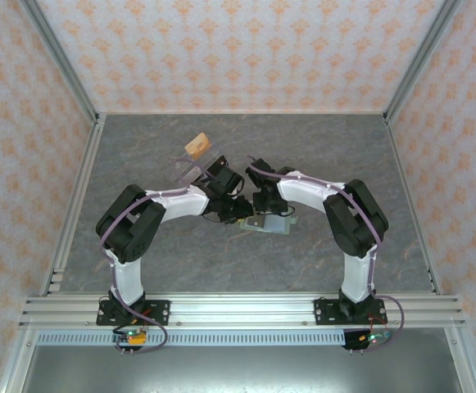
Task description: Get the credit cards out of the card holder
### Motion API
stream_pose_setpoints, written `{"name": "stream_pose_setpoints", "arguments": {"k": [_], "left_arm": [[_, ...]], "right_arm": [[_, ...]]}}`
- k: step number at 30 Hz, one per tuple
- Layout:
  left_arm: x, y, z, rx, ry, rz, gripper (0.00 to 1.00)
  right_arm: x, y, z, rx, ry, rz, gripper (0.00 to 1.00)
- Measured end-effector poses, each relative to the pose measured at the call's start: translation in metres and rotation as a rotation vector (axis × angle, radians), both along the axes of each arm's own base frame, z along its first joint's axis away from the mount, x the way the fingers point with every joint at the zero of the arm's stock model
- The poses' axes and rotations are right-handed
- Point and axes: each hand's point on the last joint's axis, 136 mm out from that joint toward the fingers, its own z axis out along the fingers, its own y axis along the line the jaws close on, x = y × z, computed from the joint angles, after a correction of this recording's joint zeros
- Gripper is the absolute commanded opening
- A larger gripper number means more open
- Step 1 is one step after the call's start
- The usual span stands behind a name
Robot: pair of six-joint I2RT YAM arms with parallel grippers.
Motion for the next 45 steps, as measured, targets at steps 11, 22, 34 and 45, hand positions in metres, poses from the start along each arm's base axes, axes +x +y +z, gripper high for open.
{"name": "stream_pose_setpoints", "arguments": {"k": [11,22,34,45], "left_arm": [[-0.002,0.003,0.000,0.024,0.000,-0.017,0.00],[-0.002,0.013,0.009,0.070,-0.033,-0.028,0.00],[0.003,-0.011,0.031,-0.056,-0.079,-0.056,0.20],[-0.009,-0.061,0.058,-0.191,-0.104,-0.123,0.44]], "right_arm": [[0.000,0.000,0.000,0.000,-0.001,0.000,0.29],[-0.013,0.000,0.021,0.108,-0.060,-0.003,0.55],[0.001,-0.036,0.086,0.239,-0.328,-0.152,0.57],[0.003,-0.078,0.094,0.283,-0.405,-0.346,0.56]]}}
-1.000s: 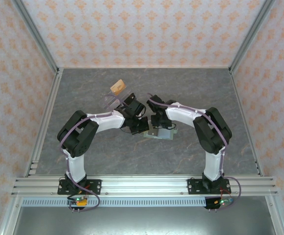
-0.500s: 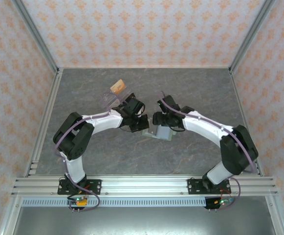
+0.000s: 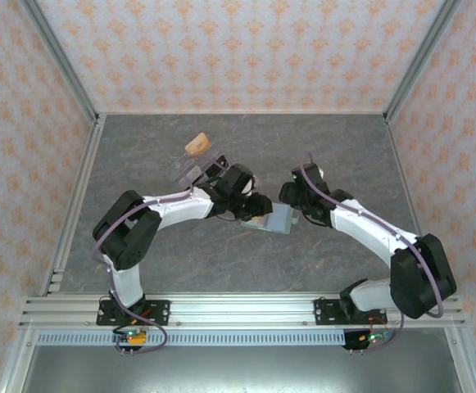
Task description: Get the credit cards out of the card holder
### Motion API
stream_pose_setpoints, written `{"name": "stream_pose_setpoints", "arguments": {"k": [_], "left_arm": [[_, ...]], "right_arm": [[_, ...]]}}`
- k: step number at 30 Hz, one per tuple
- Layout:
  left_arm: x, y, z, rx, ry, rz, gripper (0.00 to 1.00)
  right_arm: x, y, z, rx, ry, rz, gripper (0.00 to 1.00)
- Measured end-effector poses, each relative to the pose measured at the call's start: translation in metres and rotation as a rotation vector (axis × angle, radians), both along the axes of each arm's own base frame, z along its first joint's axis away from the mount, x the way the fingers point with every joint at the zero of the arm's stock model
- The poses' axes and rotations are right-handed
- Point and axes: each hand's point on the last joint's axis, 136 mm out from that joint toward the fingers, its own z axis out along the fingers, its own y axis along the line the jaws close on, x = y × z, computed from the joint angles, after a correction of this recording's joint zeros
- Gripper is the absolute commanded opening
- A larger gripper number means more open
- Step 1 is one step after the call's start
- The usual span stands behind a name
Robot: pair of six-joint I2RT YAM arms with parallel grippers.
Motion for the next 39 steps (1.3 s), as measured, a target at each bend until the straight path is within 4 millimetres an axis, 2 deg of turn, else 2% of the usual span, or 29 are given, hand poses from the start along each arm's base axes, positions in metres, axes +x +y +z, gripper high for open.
{"name": "stream_pose_setpoints", "arguments": {"k": [3,6,10,15,18,24,29,33,39], "left_arm": [[0.005,-0.014,0.006,-0.028,-0.012,-0.011,0.50],[0.009,-0.022,0.001,-0.033,-0.006,-0.014,0.53],[0.010,-0.022,-0.012,-0.019,0.019,-0.006,0.55],[0.017,-0.015,-0.013,-0.028,0.021,0.021,0.56],[0.023,-0.003,-0.021,-0.014,0.037,0.056,0.54],[0.031,0.020,-0.036,0.029,0.065,0.120,0.45],[0.030,0.020,-0.037,0.031,0.069,0.120,0.38],[0.030,0.019,-0.041,0.033,0.079,0.116,0.37],[0.030,0.016,-0.047,0.037,0.100,0.103,0.35]], "right_arm": [[0.003,-0.004,0.005,0.011,-0.019,-0.025,0.57],[0.004,-0.007,0.006,0.013,-0.023,-0.036,0.56],[0.004,-0.006,0.006,0.016,-0.024,-0.032,0.53],[0.003,0.000,0.002,0.025,-0.008,0.005,0.47],[0.003,0.007,-0.009,0.033,0.029,0.035,0.45],[0.010,0.024,-0.028,0.030,0.119,0.093,0.43],[0.012,0.032,-0.043,0.017,0.190,0.127,0.41],[0.009,0.035,-0.056,-0.006,0.248,0.140,0.42],[0.002,0.035,-0.064,-0.035,0.299,0.149,0.43]]}}
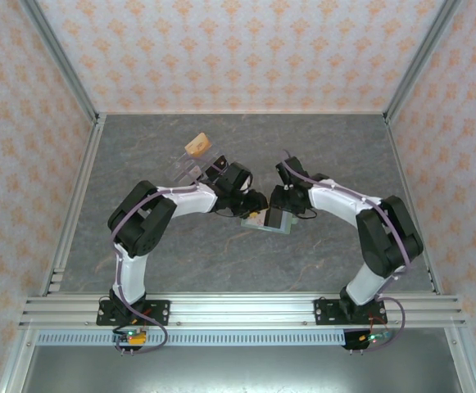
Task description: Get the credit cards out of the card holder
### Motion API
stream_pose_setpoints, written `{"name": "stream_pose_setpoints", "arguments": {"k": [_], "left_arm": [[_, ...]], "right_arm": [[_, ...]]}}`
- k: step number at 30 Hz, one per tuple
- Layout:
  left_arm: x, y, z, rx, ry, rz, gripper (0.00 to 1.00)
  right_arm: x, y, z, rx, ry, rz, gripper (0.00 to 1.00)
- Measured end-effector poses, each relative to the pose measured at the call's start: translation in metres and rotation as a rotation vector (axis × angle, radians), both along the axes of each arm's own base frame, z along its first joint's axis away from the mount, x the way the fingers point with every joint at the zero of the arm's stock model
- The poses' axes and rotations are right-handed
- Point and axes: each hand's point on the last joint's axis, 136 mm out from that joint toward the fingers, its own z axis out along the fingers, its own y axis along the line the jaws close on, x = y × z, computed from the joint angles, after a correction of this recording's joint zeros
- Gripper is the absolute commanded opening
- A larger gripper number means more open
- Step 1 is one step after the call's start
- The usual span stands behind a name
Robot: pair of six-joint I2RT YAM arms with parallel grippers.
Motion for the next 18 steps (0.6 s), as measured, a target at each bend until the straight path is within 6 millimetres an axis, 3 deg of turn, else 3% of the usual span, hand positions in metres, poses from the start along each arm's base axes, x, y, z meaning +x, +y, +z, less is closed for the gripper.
{"name": "stream_pose_setpoints", "arguments": {"k": [10,18], "left_arm": [[0.002,-0.004,0.003,-0.005,0.001,-0.014,0.32],[-0.001,-0.008,-0.009,0.013,0.021,-0.036,0.27]], "right_arm": [[-0.003,-0.004,-0.006,-0.043,0.034,-0.005,0.44],[-0.008,-0.007,-0.023,-0.075,0.091,-0.005,0.43]]}}
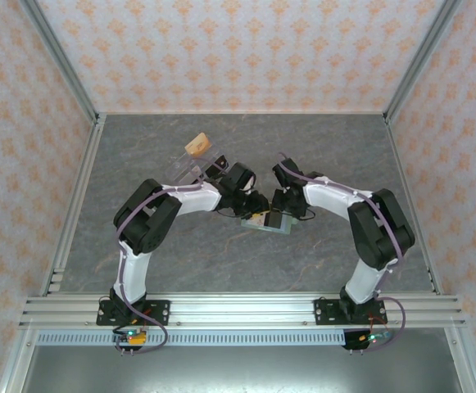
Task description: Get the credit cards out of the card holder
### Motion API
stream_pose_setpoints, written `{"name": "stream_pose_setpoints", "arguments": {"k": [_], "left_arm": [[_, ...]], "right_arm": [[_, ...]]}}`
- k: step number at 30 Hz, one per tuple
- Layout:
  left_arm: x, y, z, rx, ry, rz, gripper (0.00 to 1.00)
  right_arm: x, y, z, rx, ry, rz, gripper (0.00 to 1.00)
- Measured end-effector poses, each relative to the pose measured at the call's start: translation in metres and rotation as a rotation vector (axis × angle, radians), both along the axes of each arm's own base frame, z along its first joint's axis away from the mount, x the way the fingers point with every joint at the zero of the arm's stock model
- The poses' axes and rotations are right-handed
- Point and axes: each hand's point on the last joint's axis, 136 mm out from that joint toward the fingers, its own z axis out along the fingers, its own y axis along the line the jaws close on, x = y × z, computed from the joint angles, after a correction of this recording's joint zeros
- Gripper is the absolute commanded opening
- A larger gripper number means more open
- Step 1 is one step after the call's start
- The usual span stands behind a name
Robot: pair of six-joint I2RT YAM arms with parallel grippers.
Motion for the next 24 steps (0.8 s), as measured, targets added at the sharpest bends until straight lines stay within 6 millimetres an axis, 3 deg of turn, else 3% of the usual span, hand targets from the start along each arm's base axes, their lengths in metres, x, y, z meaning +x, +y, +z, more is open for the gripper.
{"name": "stream_pose_setpoints", "arguments": {"k": [4,24], "left_arm": [[-0.0015,-0.0018,0.0006,-0.004,0.002,-0.006,0.23],[-0.0024,-0.0061,-0.0001,-0.033,0.025,-0.003,0.25]], "right_arm": [[0.0005,0.0009,-0.0011,-0.001,0.005,0.001,0.43],[0.0009,0.0000,-0.0030,-0.009,0.016,-0.004,0.40]]}}
